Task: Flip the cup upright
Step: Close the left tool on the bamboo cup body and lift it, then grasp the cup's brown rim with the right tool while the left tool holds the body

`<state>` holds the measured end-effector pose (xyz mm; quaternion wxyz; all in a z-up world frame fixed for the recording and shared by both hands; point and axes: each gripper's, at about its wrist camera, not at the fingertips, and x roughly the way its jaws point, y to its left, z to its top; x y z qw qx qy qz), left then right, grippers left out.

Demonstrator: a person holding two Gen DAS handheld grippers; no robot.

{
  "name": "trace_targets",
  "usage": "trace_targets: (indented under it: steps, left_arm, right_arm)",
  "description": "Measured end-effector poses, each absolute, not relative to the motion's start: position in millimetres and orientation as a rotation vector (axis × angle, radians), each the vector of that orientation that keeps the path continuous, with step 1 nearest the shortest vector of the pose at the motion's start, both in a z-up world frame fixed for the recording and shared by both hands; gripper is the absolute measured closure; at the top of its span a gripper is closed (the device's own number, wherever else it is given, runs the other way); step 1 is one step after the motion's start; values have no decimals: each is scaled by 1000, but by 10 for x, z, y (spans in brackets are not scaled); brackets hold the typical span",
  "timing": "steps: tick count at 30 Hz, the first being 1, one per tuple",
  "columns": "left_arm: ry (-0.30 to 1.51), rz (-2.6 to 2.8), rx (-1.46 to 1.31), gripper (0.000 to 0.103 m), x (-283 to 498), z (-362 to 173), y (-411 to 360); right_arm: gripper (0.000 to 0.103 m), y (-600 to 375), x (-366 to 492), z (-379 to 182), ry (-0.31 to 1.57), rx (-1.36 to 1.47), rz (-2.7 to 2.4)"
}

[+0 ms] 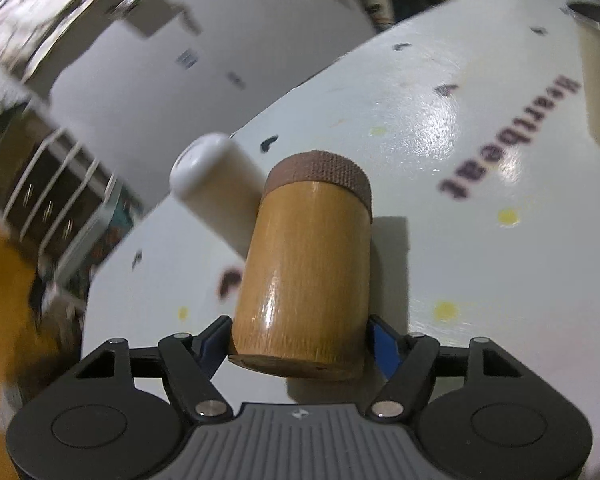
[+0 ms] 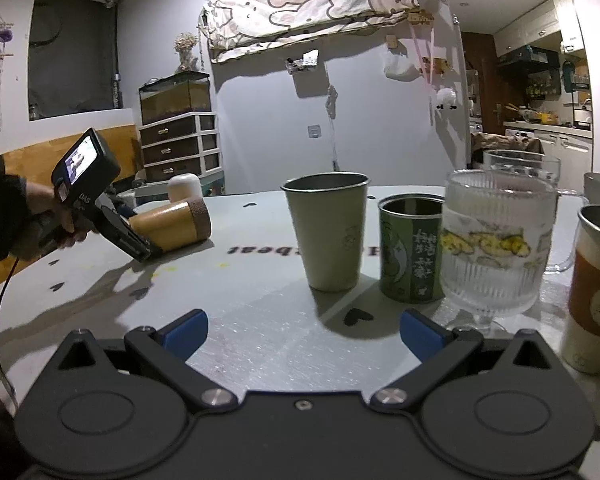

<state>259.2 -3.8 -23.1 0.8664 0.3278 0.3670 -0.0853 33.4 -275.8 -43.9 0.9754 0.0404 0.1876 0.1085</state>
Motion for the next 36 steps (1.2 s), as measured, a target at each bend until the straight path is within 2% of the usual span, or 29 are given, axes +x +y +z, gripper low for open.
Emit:
trace_targets:
  steps: [12,23,30,36]
  left_arm:
    - [868,-228,127,32,1470,-56,-87]
    - [1014,-436,-274,32,698,-192,-338]
    - [973,-456,-370,32,550,-286,-492]
    - [903,-444,-409,32,492,-331,-531]
  right_arm:
    - [0,-2788,91,-347,327,118,249]
    - [0,-2843,27,-220,324,157,241]
    - [0,-2891,221,-241,439,249,249]
    - [0,-2950,573,-283,649,465,303]
